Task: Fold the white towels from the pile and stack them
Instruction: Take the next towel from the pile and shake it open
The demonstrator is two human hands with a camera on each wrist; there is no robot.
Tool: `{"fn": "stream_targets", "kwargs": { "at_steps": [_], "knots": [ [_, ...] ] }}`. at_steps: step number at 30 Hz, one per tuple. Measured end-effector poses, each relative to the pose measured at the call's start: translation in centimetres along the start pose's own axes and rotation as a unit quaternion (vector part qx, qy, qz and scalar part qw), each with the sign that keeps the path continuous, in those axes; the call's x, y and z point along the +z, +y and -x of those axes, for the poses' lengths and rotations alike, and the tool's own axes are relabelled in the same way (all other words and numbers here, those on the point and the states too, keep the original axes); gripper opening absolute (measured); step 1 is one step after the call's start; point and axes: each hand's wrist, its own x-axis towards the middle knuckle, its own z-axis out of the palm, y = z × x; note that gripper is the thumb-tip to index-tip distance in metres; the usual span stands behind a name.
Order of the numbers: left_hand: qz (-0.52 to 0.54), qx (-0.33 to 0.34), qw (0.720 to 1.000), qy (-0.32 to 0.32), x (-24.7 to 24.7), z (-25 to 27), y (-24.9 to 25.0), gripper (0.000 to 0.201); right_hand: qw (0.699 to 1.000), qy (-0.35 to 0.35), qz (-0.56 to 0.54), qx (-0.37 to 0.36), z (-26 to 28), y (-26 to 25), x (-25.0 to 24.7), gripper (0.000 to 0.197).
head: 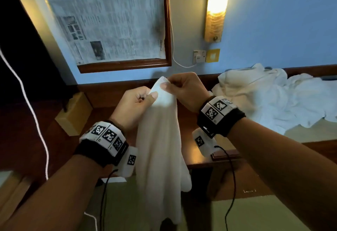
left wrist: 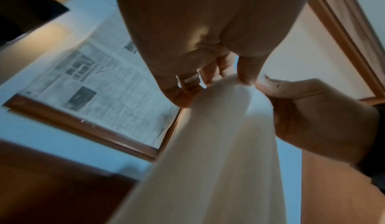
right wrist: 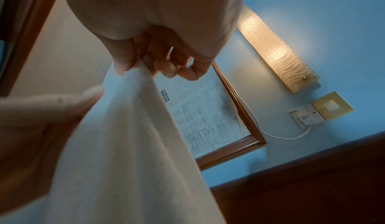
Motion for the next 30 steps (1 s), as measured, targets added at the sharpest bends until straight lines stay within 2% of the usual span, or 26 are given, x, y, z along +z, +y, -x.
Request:
{"fn": "stream_targets", "kwargs": {
  "at_steps": [4, 7, 11, 13, 15, 18, 21, 23, 25, 27, 30],
  "knots": [
    [0.085, -0.045, 0.995, 0.022, 3.2, 2.6, -2.4, 0.050, 0.999, 0.039, 0.015, -0.007, -1.5, 0.3, -2.1, 0.026],
    [0.144, -0.117, 0.983, 0.009, 7.9, 4.3, -5.0, 0.045, 0.996, 0.062, 0.066, -0.010, -1.7, 0.3, -4.5, 0.030],
    [0.100, -0.167, 0.979, -0.054, 13.7, 6.1, -7.9, 0.058, 0.990, 0.085, 0.110, -0.024, -1.4, 1.7, -8.3, 0.019],
    [0.104, -0.178, 0.978, -0.038, 15.0, 5.8, -8.5, 0.068, 0.991, 0.067, 0.114, -0.017, -0.6, 2.7, -10.2, 0.019],
    [0.094, -0.161, 0.982, 0.003, 15.6, 4.6, -8.4, 0.076, 0.994, 0.017, 0.104, 0.005, 0.7, 3.6, -11.9, 0.022],
    [0.051, -0.136, 0.989, 0.037, 15.7, 1.9, -6.0, 0.058, 0.987, -0.095, 0.126, 0.013, 3.0, 4.6, -13.0, 0.015],
    [-0.006, -0.089, 0.996, -0.006, 16.1, -0.7, -2.0, 0.037, 0.949, -0.239, 0.205, 0.008, 5.4, 6.4, -11.8, 0.014],
    [-0.040, -0.059, 0.997, -0.024, 16.2, -1.6, 0.0, 0.027, 0.934, -0.279, 0.220, 0.031, 6.7, 8.0, -10.5, 0.015],
    [-0.030, -0.040, 0.999, -0.010, 15.9, -1.8, 1.1, 0.020, 0.949, -0.259, 0.178, 0.023, 7.1, 9.1, -9.9, 0.012],
    [0.022, -0.033, 0.999, 0.033, 15.3, -1.4, 1.8, 0.013, 0.962, -0.214, 0.171, -0.013, 6.6, 9.3, -9.6, 0.011],
    [0.093, -0.082, 0.989, 0.075, 14.1, 0.8, 1.1, 0.014, 0.972, -0.147, 0.172, -0.065, 5.4, 8.7, -9.4, 0.024]
  ]
}}
